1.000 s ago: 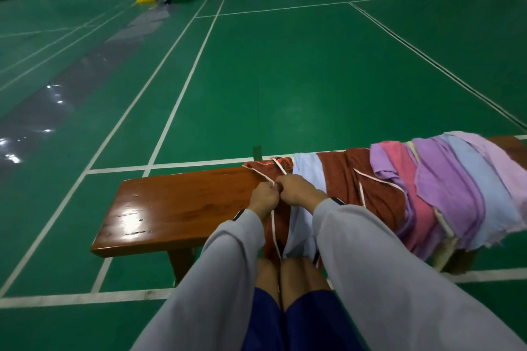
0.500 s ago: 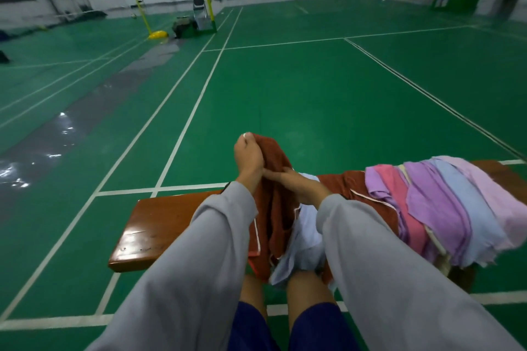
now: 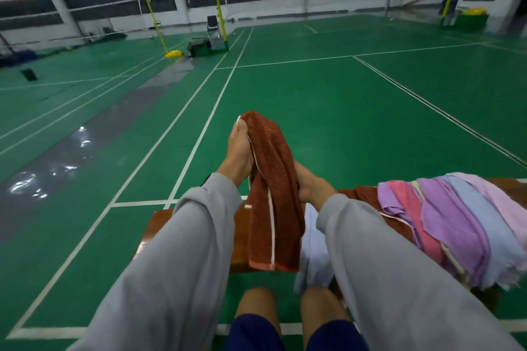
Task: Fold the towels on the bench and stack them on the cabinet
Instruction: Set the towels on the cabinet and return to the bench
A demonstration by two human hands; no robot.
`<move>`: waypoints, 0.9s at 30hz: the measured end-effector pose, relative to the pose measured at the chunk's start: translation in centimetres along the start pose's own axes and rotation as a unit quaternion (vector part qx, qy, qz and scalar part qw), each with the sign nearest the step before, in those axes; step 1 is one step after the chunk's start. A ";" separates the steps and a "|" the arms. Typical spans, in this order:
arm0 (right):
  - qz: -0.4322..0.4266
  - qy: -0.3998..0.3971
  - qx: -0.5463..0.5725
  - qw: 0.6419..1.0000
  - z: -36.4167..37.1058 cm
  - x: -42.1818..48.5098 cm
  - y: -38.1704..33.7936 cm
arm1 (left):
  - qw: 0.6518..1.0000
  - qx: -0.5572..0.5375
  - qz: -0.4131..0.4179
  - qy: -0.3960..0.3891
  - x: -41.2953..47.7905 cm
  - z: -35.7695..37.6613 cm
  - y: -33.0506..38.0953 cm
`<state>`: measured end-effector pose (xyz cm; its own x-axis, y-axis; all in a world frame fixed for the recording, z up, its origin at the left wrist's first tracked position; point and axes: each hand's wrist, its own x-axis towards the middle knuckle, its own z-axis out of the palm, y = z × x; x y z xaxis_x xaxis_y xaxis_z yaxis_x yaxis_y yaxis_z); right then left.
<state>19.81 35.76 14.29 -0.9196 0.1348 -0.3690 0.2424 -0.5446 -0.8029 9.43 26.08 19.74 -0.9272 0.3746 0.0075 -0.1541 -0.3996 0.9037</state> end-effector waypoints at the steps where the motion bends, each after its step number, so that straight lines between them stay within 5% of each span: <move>1: -0.016 -0.004 0.008 1.000 0.4 -0.3 -1.1 | 1.000 0.012 0.009 -0.004 0.1 -0.4 0.5; 6: -0.142 0.060 0.156 0.976 0.4 -0.4 -3.0 | 1.000 -0.020 0.014 0.005 0.9 -2.3 2.2; 12: -0.047 0.035 0.222 0.973 1.6 0.5 1.0 | 0.998 -0.064 -0.001 -0.003 0.1 0.4 3.7; 18: -0.198 0.065 0.314 0.926 4.1 0.6 -4.5 | 0.996 -0.089 0.004 0.005 0.7 0.6 5.0; 22: -0.076 0.217 0.124 0.965 1.8 4.5 -0.4 | 0.993 -0.117 0.001 -0.013 0.9 0.8 6.1; 27: 0.029 0.096 0.102 0.990 2.7 3.0 4.0 | 0.991 -0.122 -0.015 -0.056 0.1 2.3 6.6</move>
<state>17.19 31.72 11.24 -0.8249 0.2426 -0.5105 0.2077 -0.7099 -0.6729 9.10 25.41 26.71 -0.8794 0.4743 0.0411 -0.2720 -0.5713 0.7743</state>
